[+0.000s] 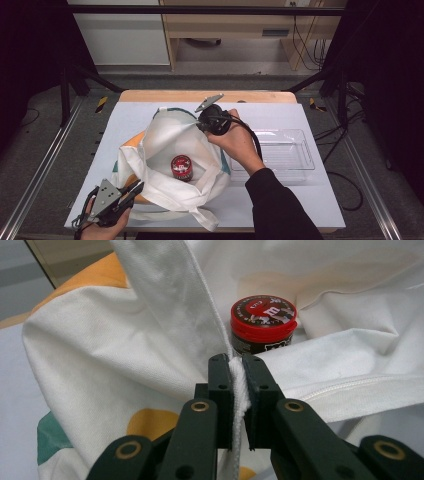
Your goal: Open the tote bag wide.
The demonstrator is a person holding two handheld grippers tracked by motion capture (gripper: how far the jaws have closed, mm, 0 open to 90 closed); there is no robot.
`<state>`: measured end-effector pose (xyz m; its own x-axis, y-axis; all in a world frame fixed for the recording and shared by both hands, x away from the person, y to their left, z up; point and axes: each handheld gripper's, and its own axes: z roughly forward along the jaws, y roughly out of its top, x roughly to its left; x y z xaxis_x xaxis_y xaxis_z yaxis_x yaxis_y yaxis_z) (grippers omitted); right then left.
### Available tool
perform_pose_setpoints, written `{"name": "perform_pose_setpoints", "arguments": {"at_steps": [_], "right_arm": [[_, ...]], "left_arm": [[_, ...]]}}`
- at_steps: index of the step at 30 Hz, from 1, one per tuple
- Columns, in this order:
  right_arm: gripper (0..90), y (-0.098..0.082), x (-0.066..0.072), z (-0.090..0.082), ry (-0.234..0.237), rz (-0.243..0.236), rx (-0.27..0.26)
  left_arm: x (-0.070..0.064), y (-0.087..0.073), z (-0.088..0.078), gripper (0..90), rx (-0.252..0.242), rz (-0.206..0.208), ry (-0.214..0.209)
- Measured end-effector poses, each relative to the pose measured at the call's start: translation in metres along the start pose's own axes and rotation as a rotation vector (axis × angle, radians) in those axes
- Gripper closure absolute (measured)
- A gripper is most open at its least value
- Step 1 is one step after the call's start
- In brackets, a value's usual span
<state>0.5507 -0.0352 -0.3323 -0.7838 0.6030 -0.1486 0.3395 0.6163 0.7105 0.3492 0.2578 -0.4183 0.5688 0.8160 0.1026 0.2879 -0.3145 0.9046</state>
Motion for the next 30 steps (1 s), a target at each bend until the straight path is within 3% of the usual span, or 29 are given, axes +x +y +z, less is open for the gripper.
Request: {"name": "perform_pose_setpoints", "arguments": {"at_steps": [11, 14, 21, 30], "right_arm": [[85.5, -0.016, -0.006, 0.014, 0.000, 0.025, 0.034], [85.5, -0.022, -0.007, 0.020, -0.001, 0.023, 0.058], [85.4, -0.036, -0.013, 0.029, 0.000, 0.041, 0.095], [85.3, -0.034, -0.022, 0.017, -0.029, 0.066, 0.057]], "left_arm": [[0.003, -0.008, 0.007, 84.0, 0.057, 0.009, -0.013], [0.004, -0.010, 0.010, 84.0, 0.070, 0.037, -0.006], [0.002, -0.015, 0.009, 84.2, 0.106, 0.015, -0.033], [0.004, -0.017, 0.002, 84.6, 0.100, 0.029, -0.027]]}}
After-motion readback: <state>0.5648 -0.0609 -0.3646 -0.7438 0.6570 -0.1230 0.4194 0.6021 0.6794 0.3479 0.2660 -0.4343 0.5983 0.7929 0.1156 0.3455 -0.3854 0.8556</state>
